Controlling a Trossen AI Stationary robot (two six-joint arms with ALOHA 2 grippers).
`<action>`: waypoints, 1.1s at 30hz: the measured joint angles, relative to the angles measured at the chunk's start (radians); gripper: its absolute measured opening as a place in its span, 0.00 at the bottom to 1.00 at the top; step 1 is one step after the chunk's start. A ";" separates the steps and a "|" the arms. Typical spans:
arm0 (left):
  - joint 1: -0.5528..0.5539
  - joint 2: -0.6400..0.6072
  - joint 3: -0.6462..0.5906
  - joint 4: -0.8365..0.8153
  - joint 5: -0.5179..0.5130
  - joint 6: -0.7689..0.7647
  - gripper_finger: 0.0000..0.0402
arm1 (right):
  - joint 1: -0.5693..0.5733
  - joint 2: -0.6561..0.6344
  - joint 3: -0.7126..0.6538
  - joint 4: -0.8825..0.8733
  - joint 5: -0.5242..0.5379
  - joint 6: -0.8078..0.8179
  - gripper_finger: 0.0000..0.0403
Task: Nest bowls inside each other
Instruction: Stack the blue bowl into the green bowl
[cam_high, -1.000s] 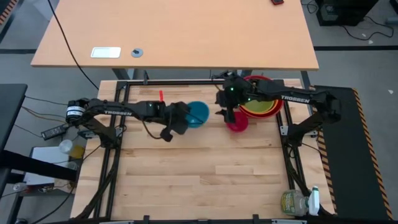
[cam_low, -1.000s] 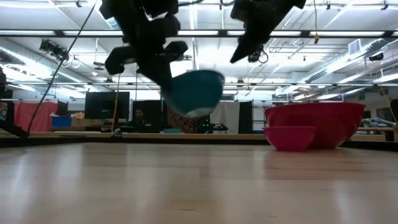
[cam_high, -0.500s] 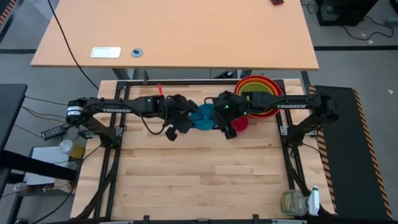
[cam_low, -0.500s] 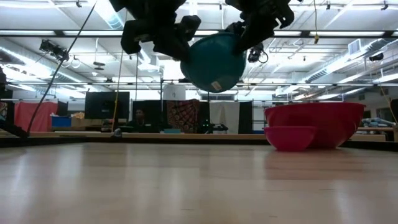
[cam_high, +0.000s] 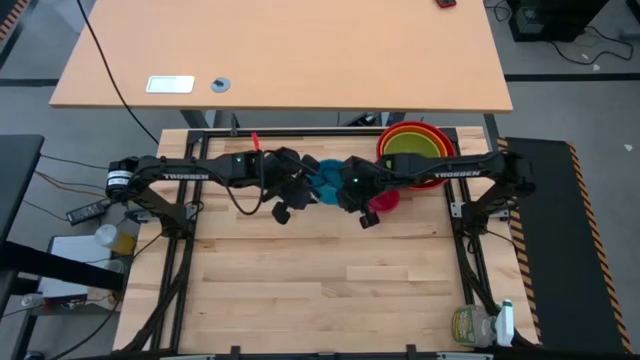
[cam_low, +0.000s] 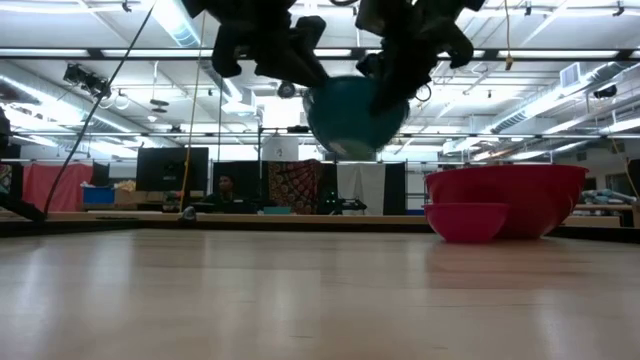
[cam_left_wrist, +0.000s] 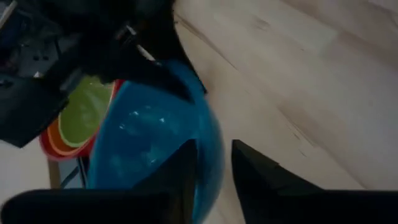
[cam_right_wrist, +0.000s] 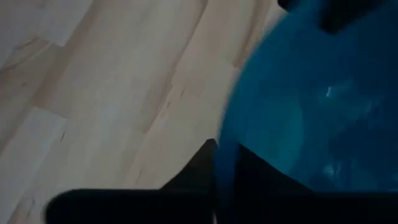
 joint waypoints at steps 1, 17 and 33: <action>0.000 0.000 0.000 0.007 0.001 -0.010 0.28 | 0.000 0.003 0.000 0.002 0.004 0.007 0.06; -0.002 -0.002 -0.003 0.059 -0.347 -0.572 0.61 | -0.150 -0.094 0.001 -0.284 0.216 0.283 0.07; -0.033 -0.002 -0.004 -0.141 -0.408 -1.082 0.47 | -0.451 -0.135 -0.199 -0.334 0.293 0.476 0.08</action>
